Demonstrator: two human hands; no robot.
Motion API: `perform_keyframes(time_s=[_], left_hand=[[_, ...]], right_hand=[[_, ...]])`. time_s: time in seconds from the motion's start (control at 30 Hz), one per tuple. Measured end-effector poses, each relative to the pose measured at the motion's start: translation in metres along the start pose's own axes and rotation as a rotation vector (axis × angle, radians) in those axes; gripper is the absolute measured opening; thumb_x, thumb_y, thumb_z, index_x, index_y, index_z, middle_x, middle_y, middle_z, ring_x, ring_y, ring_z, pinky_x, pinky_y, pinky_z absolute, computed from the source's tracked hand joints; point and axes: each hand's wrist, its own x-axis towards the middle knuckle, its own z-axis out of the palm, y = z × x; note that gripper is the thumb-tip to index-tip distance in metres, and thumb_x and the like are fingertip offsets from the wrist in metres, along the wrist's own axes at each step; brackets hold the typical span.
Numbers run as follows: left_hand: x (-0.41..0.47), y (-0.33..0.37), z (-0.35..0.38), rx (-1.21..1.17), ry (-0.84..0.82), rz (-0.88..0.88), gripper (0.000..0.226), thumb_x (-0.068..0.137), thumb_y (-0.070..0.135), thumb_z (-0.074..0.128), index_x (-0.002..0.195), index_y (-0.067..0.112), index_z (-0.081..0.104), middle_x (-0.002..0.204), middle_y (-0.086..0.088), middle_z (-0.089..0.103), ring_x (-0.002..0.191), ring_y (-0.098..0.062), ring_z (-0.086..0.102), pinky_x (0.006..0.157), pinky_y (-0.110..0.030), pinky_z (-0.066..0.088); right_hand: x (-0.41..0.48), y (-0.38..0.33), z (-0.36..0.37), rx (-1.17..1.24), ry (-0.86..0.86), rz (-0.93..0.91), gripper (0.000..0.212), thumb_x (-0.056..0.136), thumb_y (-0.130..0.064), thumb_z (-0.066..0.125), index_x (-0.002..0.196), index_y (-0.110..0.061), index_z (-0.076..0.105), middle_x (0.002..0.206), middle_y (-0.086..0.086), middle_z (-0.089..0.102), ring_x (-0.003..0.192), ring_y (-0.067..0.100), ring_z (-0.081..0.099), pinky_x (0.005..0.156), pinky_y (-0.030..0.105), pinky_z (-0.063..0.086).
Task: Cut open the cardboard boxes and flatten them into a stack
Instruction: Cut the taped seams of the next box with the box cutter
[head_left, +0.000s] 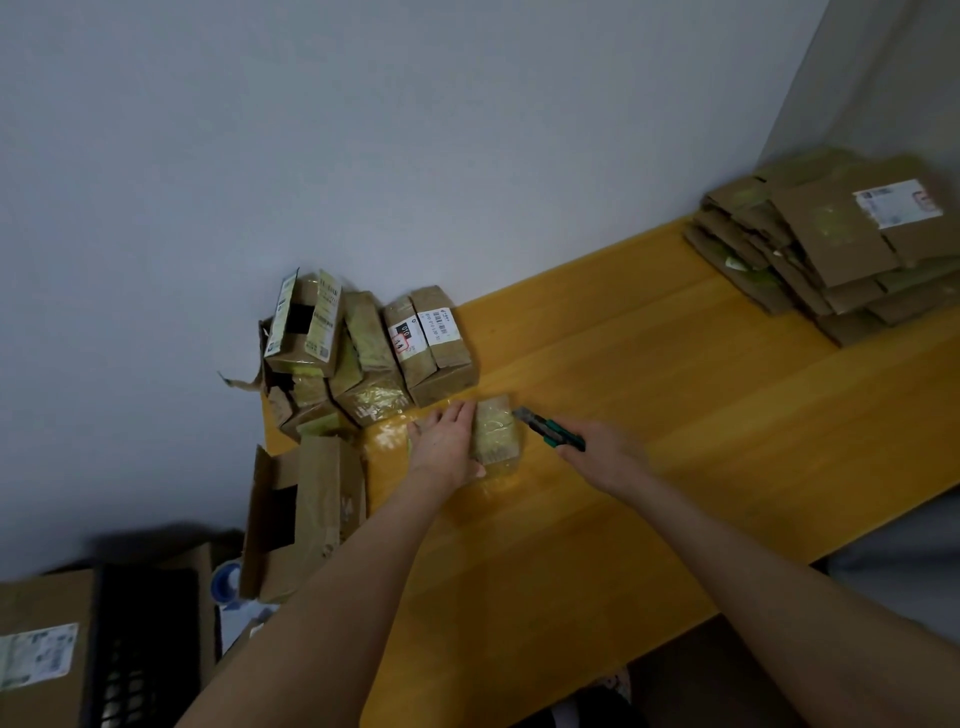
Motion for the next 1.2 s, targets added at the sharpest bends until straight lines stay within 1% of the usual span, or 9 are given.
perform_keyframes(time_s=[0.27, 0.43, 0.6, 0.73, 0.83, 0.97, 1.07, 1.13, 1.2], left_hand=[[0.001, 0.000, 0.001, 0.057, -0.010, 0.011, 0.096, 0.083, 0.036, 0.072, 0.154, 0.021, 0.009, 0.159, 0.002, 0.016, 0.145, -0.029, 0.016, 0.116, -0.056, 0.018], [0.005, -0.001, -0.002, 0.069, -0.023, 0.010, 0.096, 0.083, 0.037, 0.071, 0.155, 0.021, 0.009, 0.160, 0.002, 0.016, 0.145, -0.029, 0.017, 0.116, -0.055, 0.019], [0.008, -0.003, -0.004, 0.102, -0.034, 0.008, 0.096, 0.082, 0.040, 0.072, 0.155, 0.022, 0.011, 0.158, 0.001, 0.020, 0.143, -0.029, 0.023, 0.114, -0.052, 0.025], [0.005, -0.001, -0.003, 0.108, 0.007, -0.090, 0.101, 0.077, 0.063, 0.066, 0.152, 0.023, 0.012, 0.145, -0.010, 0.039, 0.127, -0.031, 0.045, 0.101, -0.047, 0.043], [0.001, -0.008, -0.007, 0.038, 0.005, -0.278, 0.112, 0.076, 0.077, 0.053, 0.154, 0.021, -0.003, 0.152, -0.019, 0.028, 0.122, -0.035, 0.052, 0.081, -0.039, 0.051], [-0.003, -0.021, -0.008, 0.002, 0.030, -0.318, 0.111, 0.077, 0.073, 0.055, 0.153, 0.023, -0.008, 0.156, -0.019, 0.016, 0.123, -0.036, 0.051, 0.079, -0.040, 0.051], [0.000, -0.027, -0.013, 0.118, 0.042, -0.157, 0.105, 0.082, 0.068, 0.055, 0.154, 0.024, -0.007, 0.162, -0.007, 0.005, 0.142, -0.034, 0.028, 0.103, -0.047, 0.041], [0.002, -0.027, -0.014, 0.101, -0.008, -0.080, 0.095, 0.087, 0.060, 0.056, 0.155, 0.025, -0.001, 0.160, -0.007, 0.017, 0.144, -0.032, 0.024, 0.110, -0.048, 0.036], [0.001, -0.029, -0.013, 0.051, -0.001, -0.162, 0.087, 0.088, 0.056, 0.058, 0.154, 0.027, 0.009, 0.153, -0.012, 0.028, 0.134, -0.033, 0.039, 0.098, -0.045, 0.046]], right_hand=[[-0.003, 0.009, -0.015, -0.089, -0.195, -0.071, 0.046, 0.100, -0.023, 0.047, 0.145, -0.027, 0.039, 0.130, 0.004, 0.057, 0.104, 0.023, 0.059, 0.085, 0.037, 0.050], [-0.017, 0.014, 0.001, -0.025, -0.196, -0.038, 0.050, 0.100, -0.027, 0.047, 0.148, -0.028, 0.035, 0.114, 0.002, 0.061, 0.065, 0.007, 0.047, 0.053, 0.022, 0.035], [-0.012, 0.011, -0.013, -0.034, -0.177, 0.000, 0.047, 0.098, -0.032, 0.049, 0.144, -0.034, 0.039, 0.107, -0.003, 0.062, 0.070, 0.013, 0.057, 0.054, 0.023, 0.041], [-0.017, 0.005, -0.001, 0.454, -0.058, 0.122, 0.054, 0.095, -0.024, 0.058, 0.145, -0.024, 0.038, 0.132, 0.001, 0.052, 0.112, 0.022, 0.053, 0.090, 0.037, 0.047], [-0.019, -0.007, 0.013, 0.666, -0.127, 0.289, 0.047, 0.094, -0.014, 0.058, 0.138, -0.012, 0.042, 0.115, 0.007, 0.054, 0.104, 0.025, 0.053, 0.088, 0.038, 0.045], [-0.025, -0.018, 0.029, 0.907, -0.201, 0.478, 0.040, 0.096, -0.007, 0.051, 0.134, -0.004, 0.039, 0.096, 0.015, 0.055, 0.084, 0.028, 0.058, 0.081, 0.042, 0.052], [-0.032, -0.027, 0.040, 1.027, -0.312, 0.535, 0.037, 0.097, -0.006, 0.050, 0.132, -0.002, 0.037, 0.105, 0.023, 0.058, 0.091, 0.035, 0.064, 0.089, 0.050, 0.053], [-0.034, -0.035, 0.044, 1.160, -0.353, 0.542, 0.042, 0.098, -0.008, 0.051, 0.136, -0.005, 0.033, 0.111, 0.026, 0.059, 0.093, 0.036, 0.066, 0.086, 0.047, 0.055], [-0.029, -0.040, 0.046, 1.200, -0.301, 0.511, 0.047, 0.098, -0.009, 0.050, 0.141, -0.009, 0.030, 0.113, 0.025, 0.058, 0.091, 0.034, 0.068, 0.079, 0.042, 0.057]])
